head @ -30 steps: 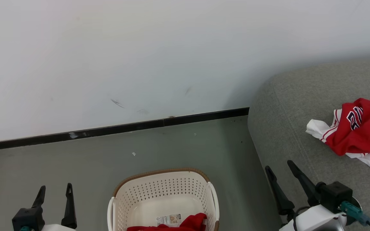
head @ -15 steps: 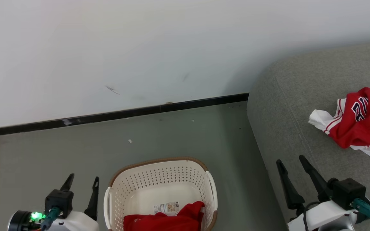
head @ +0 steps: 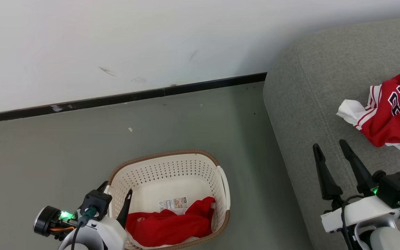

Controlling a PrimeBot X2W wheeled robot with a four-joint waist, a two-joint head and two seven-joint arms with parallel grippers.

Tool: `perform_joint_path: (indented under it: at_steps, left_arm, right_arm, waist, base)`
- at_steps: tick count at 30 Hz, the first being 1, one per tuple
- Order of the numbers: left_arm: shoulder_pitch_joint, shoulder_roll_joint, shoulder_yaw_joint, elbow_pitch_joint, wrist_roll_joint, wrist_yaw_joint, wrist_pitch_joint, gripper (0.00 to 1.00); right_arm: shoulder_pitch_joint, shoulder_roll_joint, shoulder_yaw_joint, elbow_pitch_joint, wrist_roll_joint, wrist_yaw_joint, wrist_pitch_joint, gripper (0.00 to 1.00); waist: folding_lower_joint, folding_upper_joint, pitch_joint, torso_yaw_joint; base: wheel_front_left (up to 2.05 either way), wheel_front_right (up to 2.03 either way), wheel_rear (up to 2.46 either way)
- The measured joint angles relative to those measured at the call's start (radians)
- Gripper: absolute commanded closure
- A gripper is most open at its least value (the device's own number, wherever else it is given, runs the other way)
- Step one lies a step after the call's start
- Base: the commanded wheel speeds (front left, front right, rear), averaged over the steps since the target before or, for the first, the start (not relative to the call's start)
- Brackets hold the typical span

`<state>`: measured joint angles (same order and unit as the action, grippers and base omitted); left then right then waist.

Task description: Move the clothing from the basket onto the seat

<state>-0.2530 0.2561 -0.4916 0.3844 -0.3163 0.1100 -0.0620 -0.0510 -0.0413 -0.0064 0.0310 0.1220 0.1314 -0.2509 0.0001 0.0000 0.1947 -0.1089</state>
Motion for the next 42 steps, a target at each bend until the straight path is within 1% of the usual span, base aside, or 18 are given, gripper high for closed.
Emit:
perform_joint_path:
  at_steps: [4,11,19,21,29,34,37,42]
  left_arm:
    - [-0.033,-0.001,-0.026,0.03,0.02,-0.017,0.018,0.0]
    - [-0.099,-0.006,-0.058,0.087,0.056,-0.035,0.045,0.0]
    - [-0.18,-0.004,-0.109,0.15,0.107,-0.078,0.076,0.0]
    - [-0.198,-0.003,-0.118,0.166,0.119,-0.079,0.087,0.0]
    - [-0.27,-0.004,-0.144,0.216,0.144,-0.114,0.096,0.0]
    - [-0.298,0.002,-0.168,0.247,0.168,-0.134,0.105,0.0]
    - [-0.318,0.009,-0.188,0.264,0.185,-0.163,0.113,0.0]
    - [-0.346,0.022,-0.209,0.291,0.197,-0.185,0.124,0.0]
  right_arm:
    - [-0.024,0.0,-0.01,-0.025,0.0,0.0,0.0,0.0]
    - [-0.085,0.0,-0.01,-0.057,0.0,0.0,0.0,0.0]
    - [-0.171,-0.001,-0.006,-0.089,0.001,0.0,0.0,0.0]
    - [-0.194,0.0,-0.003,-0.093,0.001,0.0,0.0,0.0]
    - [-0.297,-0.001,0.026,-0.104,0.0,0.0,-0.001,0.0]
    - [-0.365,-0.002,0.063,-0.107,0.0,0.0,-0.001,0.0]
    - [-0.401,-0.002,0.077,-0.104,0.0,0.0,-0.001,0.0]
    - [-0.452,-0.002,0.087,-0.097,0.0,0.0,-0.001,0.0]
  waist:
    - [0.0,0.0,0.039,-0.009]
    - [0.0,0.0,0.117,-0.026]
    - [0.0,0.0,0.214,-0.051]
    - [0.0,0.0,0.237,-0.058]
    - [0.0,0.0,0.327,-0.087]
    - [-0.0001,0.0,0.379,-0.105]
    - [0.0,0.0,0.407,-0.116]
    - [0.0,0.0,0.451,-0.132]
  base:
    - [0.0,0.0,0.0]
    - [0.0,0.0,0.0]
    - [0.0,0.0,0.0]
    - [0.0,0.0,0.0]
    - [0.0,0.0,0.0]
    - [0.0,0.0,0.0]
    - [0.0,0.0,0.0]
    - [0.0,0.0,0.0]
